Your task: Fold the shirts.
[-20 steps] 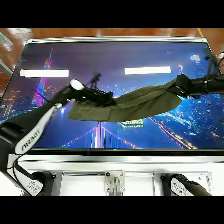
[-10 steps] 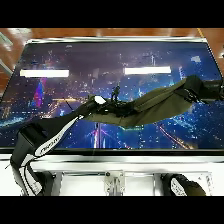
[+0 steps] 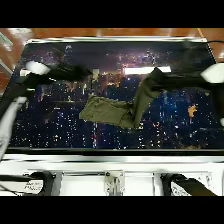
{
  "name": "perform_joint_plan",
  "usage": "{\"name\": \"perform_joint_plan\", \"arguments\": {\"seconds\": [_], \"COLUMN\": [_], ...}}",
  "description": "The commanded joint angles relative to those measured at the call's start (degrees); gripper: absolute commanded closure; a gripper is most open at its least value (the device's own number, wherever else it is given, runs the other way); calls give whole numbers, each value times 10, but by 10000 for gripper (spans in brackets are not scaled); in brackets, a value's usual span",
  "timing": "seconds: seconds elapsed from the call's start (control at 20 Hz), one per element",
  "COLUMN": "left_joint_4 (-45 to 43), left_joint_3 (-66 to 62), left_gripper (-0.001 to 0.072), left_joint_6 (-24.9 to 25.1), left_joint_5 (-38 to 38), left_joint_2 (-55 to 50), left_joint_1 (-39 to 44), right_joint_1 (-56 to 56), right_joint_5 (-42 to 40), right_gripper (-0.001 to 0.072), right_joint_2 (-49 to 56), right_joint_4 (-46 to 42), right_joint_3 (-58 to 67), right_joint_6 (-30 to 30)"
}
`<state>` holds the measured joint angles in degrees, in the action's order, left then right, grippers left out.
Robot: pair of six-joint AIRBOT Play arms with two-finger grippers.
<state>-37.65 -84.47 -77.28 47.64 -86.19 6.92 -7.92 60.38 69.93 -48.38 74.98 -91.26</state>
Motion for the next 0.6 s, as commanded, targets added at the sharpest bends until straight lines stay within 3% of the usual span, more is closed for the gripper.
{"name": "perform_joint_plan", "arguments": {"seconds": [0.0,0.2,0.45,0.5,0.55], "left_joint_4": [-62,-62,-79,-78,-79], "left_joint_3": [0,0,1,1,3], "left_gripper": [669,668,668,668,668], "left_joint_6": [-21,-20,-14,-12,-12], "left_joint_5": [49,125,212,220,220], "left_joint_2": [142,257,315,315,315], "left_joint_1": [-149,-266,-308,-308,-308], "right_joint_1": [-142,-240,-262,-262,-262], "right_joint_5": [-180,-293,-308,-308,-308], "right_gripper": [642,643,632,553,321], "right_joint_2": [118,254,329,332,333], "right_joint_4": [95,265,491,514,526], "right_joint_3": [1,1,1,1,1], "right_joint_6": [22,76,198,208,222]}}
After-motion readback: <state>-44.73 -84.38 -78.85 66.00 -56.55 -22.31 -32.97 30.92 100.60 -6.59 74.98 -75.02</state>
